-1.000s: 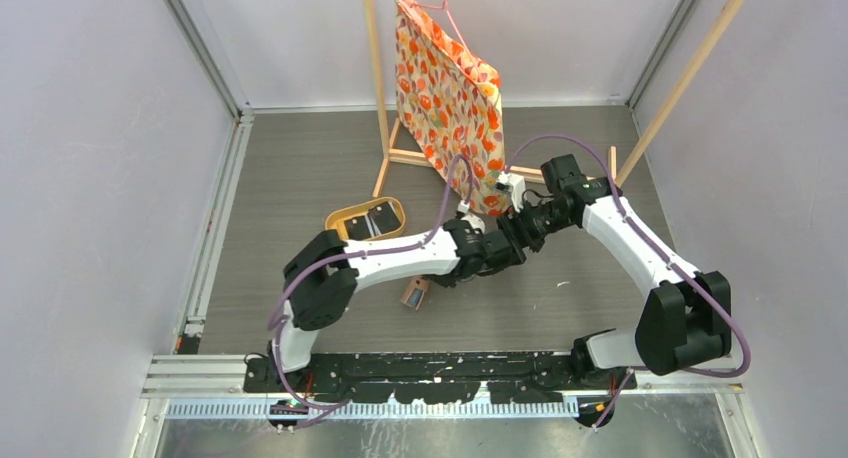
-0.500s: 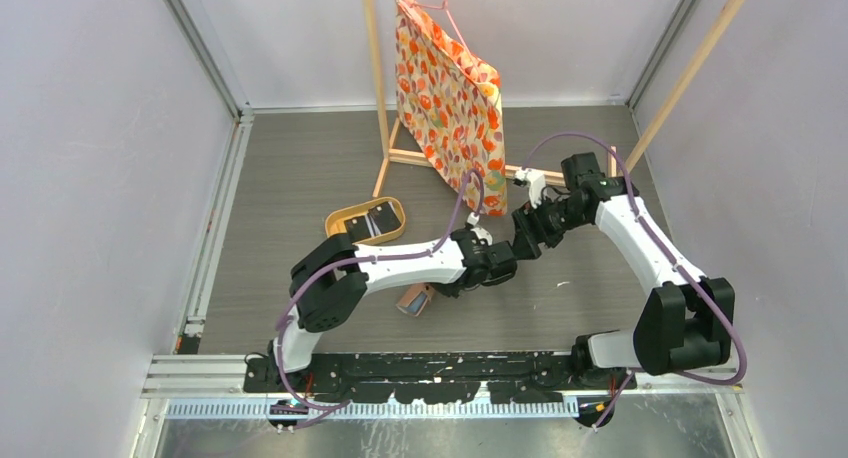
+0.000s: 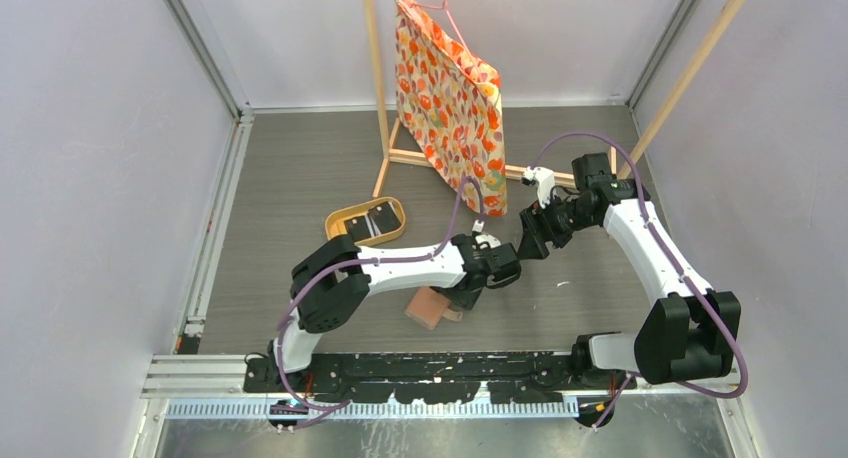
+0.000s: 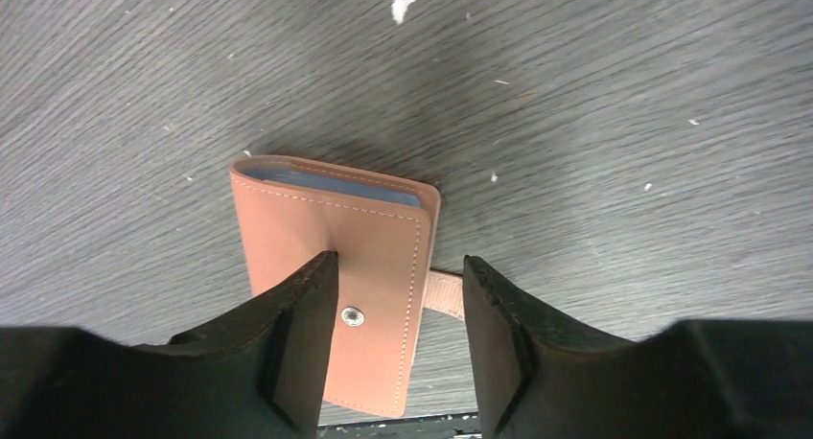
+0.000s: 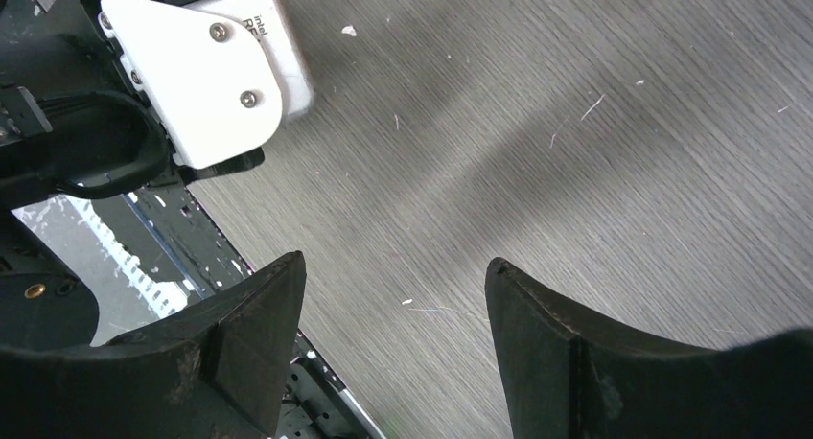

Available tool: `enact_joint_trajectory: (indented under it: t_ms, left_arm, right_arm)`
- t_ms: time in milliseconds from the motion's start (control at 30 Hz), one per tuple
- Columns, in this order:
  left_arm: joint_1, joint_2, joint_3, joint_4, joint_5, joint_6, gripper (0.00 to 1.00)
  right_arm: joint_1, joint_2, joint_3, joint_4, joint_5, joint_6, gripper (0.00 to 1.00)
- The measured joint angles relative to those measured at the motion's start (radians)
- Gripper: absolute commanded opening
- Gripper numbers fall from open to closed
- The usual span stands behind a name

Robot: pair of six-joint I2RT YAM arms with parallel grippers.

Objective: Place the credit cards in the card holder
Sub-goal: Place the card holder at the center of the board, then adjust the card holder at the center of the board.

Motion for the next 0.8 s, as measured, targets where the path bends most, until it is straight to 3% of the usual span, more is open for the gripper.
enact_joint_trajectory:
  t_ms: [300, 533, 667, 800]
  left_arm:
    - [-0.003, -0.100, -0.056, 0.105, 0.063, -0.001, 0.55]
    - [-0.003, -0.453, -0.313, 0.330, 0.084, 0.035, 0.54]
    - [0.003, -0.657, -0.519, 0.454, 0.072, 0.060, 0.52]
    - [0.047, -0.808, -0.748, 0.572, 0.093, 0.071, 0.52]
  right_arm:
    - [-0.001, 0.000, 0.000, -0.007, -0.007, -0.007, 0.73]
    - [-0.003, 0.002, 0.000, -0.048, -0.074, -0.069, 0.73]
    - [-0.003, -0.001, -0.010, -0.118, -0.174, -0.246, 0.75]
    - [0.011, -0.023, -0.060, -0.269, -0.281, -0.578, 0.80]
